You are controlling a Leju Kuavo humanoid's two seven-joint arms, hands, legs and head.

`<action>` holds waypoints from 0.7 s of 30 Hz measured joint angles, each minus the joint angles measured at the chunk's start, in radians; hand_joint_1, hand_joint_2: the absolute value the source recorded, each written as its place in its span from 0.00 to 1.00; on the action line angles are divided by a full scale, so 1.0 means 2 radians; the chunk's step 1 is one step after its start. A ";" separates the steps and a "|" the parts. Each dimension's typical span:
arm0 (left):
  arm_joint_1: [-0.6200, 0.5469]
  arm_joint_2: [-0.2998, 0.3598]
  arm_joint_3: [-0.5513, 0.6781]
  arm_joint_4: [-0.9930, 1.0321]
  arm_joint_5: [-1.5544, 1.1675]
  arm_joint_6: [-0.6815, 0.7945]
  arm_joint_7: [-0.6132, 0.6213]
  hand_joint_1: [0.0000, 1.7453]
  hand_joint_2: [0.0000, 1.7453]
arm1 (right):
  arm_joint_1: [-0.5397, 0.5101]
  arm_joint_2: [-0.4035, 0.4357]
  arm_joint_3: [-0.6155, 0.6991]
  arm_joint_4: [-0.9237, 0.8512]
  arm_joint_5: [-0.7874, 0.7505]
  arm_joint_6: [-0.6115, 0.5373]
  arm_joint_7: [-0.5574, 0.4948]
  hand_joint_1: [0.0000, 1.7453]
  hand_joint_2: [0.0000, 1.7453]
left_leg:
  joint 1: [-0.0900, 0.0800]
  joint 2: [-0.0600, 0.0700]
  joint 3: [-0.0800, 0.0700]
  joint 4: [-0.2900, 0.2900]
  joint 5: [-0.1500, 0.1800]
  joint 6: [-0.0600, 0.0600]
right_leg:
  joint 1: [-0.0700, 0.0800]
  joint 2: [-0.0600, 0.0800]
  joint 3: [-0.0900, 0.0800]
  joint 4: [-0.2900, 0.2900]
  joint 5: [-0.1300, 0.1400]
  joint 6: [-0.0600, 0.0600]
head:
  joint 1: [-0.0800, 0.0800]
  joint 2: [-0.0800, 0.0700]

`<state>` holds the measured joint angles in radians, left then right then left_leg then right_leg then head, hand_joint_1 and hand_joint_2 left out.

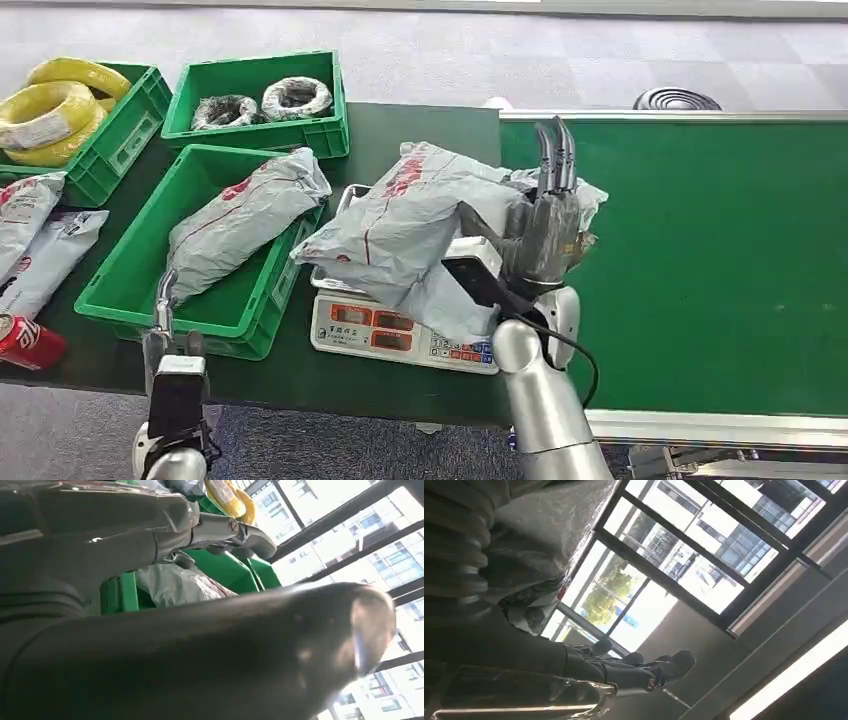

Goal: Moved the parcel from conveyor to table for the left to box.

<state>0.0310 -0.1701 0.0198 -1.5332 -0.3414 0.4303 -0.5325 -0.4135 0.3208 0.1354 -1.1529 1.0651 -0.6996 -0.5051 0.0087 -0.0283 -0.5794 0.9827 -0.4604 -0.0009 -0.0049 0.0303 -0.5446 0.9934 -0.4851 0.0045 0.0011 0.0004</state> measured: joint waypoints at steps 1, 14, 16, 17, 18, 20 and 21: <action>0.002 0.000 0.001 -0.002 0.000 0.000 0.000 0.00 0.00 | 0.005 -0.001 0.002 -0.004 -0.007 0.000 0.000 0.00 1.00 | 0.000 0.000 0.000 0.000 0.000 0.000 | 0.000 0.000 0.000 0.000 0.000 0.000 | 0.000 0.000; 0.027 0.000 0.005 -0.033 0.001 0.010 0.000 0.00 0.00 | 0.044 -0.038 0.030 -0.026 -0.055 0.022 0.099 0.00 1.00 | 0.000 0.000 0.000 0.000 0.000 0.000 | 0.000 0.000 0.000 0.000 0.000 0.000 | 0.000 0.000; 0.027 0.000 0.005 -0.033 0.001 0.010 0.000 0.00 0.00 | 0.044 -0.038 0.030 -0.026 -0.055 0.022 0.099 0.00 1.00 | 0.000 0.000 0.000 0.000 0.000 0.000 | 0.000 0.000 0.000 0.000 0.000 0.000 | 0.000 0.000; 0.027 0.000 0.005 -0.033 0.001 0.010 0.000 0.00 0.00 | 0.044 -0.038 0.030 -0.026 -0.055 0.022 0.099 0.00 1.00 | 0.000 0.000 0.000 0.000 0.000 0.000 | 0.000 0.000 0.000 0.000 0.000 0.000 | 0.000 0.000; 0.027 0.000 0.005 -0.033 0.001 0.010 0.000 0.00 0.00 | 0.044 -0.038 0.030 -0.026 -0.054 0.023 0.100 0.00 1.00 | 0.000 0.000 0.000 0.000 0.000 0.000 | 0.000 0.000 0.000 0.000 0.000 0.000 | 0.000 0.000; 0.027 0.000 0.005 -0.034 0.001 0.010 0.000 0.00 0.00 | 0.045 -0.041 0.030 -0.026 -0.048 0.024 0.107 0.00 1.00 | 0.000 0.000 0.000 0.000 0.000 0.000 | 0.000 0.000 0.000 0.000 0.000 0.000 | 0.000 0.000; 0.027 0.000 0.005 -0.035 0.001 0.010 0.000 0.00 0.00 | 0.046 -0.043 0.031 -0.027 -0.056 0.028 0.105 0.00 1.00 | 0.000 0.000 0.000 0.000 0.000 0.000 | 0.000 0.000 0.000 0.000 0.000 0.000 | 0.000 0.000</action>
<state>0.0844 -0.1698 0.0294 -1.6033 -0.3395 0.4509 -0.5318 -0.3215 0.2338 0.1984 -1.2062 0.9525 -0.6431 -0.2941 0.0087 -0.0284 -0.5796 0.9827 -0.4609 -0.0009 -0.0049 0.0302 -0.5448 0.9932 -0.4854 0.0043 0.0015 0.0004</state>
